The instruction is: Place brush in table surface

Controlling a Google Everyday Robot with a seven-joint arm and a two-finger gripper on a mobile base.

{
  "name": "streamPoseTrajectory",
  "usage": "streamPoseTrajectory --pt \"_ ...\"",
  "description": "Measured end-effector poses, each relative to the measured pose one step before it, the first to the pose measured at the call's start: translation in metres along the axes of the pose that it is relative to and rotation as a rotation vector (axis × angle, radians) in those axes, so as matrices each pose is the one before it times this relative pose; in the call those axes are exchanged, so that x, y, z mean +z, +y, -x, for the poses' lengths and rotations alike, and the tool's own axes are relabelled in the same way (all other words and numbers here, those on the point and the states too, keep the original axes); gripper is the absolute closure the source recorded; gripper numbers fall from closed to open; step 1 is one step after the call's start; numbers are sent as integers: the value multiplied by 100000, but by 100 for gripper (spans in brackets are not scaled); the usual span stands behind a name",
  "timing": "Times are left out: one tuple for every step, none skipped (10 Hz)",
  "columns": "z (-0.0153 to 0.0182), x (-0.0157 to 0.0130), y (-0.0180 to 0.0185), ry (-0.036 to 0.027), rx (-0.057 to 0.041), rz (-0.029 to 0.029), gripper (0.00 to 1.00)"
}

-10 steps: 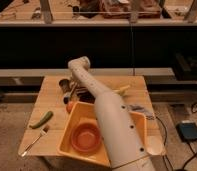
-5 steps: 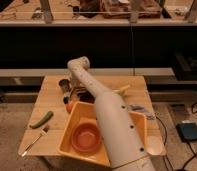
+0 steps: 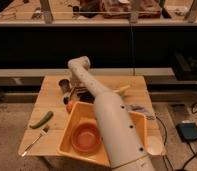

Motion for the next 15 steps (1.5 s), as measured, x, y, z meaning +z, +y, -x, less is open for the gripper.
streamPoseTrajectory --pt "51 -150 -41 -480 232 131 86" --pt "19 -32 -15 -523 148 83 91" --pt "36 86 -6 -615 66 163 92" --pt "20 11 -69 -407 101 -110 92" --pt "22 -43 -71 -754 337 -515 92" --pt "124 -103 -104 -898 151 -629 92" --pt "148 -222 -167 -856 117 -593 92" --pt "280 -302 -303 -1408 143 -1205 92" --pt "130 -315 -164 -991 314 -1148 92" --pt "152 -637 -156 -1216 402 -1413 92" --pt "10 -1440 -411 -605 42 -1848 92" --pt "11 -1466 -422 -71 15 -1195 92" --pt "-10 -1902 -601 193 75 -874 92" --pt "17 -1582 -576 187 191 -694 92" --pt "2 -2478 -819 75 618 -1234 92"
